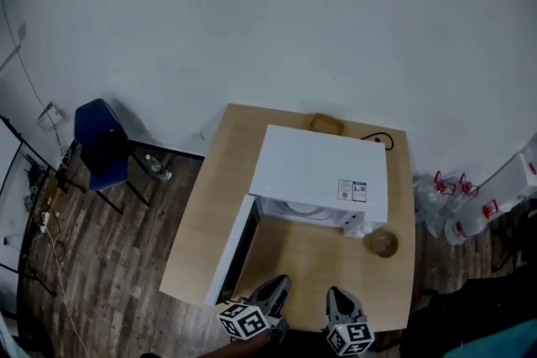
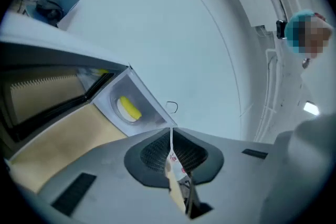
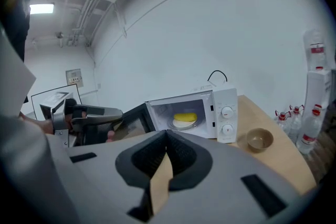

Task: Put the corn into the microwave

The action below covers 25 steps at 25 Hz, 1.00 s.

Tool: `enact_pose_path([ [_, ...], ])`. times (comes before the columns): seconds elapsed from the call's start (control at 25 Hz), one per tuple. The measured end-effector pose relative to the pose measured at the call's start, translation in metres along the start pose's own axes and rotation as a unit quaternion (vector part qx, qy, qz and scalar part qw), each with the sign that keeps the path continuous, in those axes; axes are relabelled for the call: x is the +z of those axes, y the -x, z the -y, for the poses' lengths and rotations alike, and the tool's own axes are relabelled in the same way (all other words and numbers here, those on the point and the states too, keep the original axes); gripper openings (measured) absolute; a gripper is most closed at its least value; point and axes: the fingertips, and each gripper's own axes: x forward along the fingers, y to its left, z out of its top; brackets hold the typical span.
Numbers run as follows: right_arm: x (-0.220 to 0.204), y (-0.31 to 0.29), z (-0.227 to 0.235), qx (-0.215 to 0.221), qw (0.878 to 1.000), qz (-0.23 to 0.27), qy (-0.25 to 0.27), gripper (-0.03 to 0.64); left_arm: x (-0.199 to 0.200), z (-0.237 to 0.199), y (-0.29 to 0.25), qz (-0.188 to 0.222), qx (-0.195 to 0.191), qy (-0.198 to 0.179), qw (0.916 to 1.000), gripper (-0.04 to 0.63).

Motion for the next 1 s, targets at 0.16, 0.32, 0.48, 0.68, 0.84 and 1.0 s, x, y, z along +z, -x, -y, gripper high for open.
enact_pose_path([
  [0.16,0.002,0.022,-0.014,-0.011,1.000,0.015,0.008,0.058,0.006,0.031,0.030,0.009,-0.039,-0.071,0.9967,0.023],
  [0.32,0.010,0.048,-0.030,-0.020,0.999,0.030,0.034,0.058,0.012,0.059,0.061,0.020,-0.069,-0.151,0.9859,0.023],
  [0.48,0.012,0.074,-0.044,-0.026,0.998,0.039,0.053,0.058,0.003,0.072,0.086,0.000,-0.050,-0.247,0.9677,0.023],
  [0.68,0.012,0.087,-0.063,-0.019,0.997,0.047,0.061,0.058,-0.003,0.082,0.109,0.007,-0.046,-0.301,0.9526,0.023],
  [0.84,0.011,0.094,-0.077,-0.017,0.996,0.058,0.071,0.058,-0.005,0.083,0.119,0.010,-0.048,-0.304,0.9516,0.023],
  [1.0,0.008,0.100,-0.077,-0.034,0.995,0.060,0.075,0.058,-0.004,0.081,0.125,0.010,-0.039,-0.315,0.9482,0.023],
])
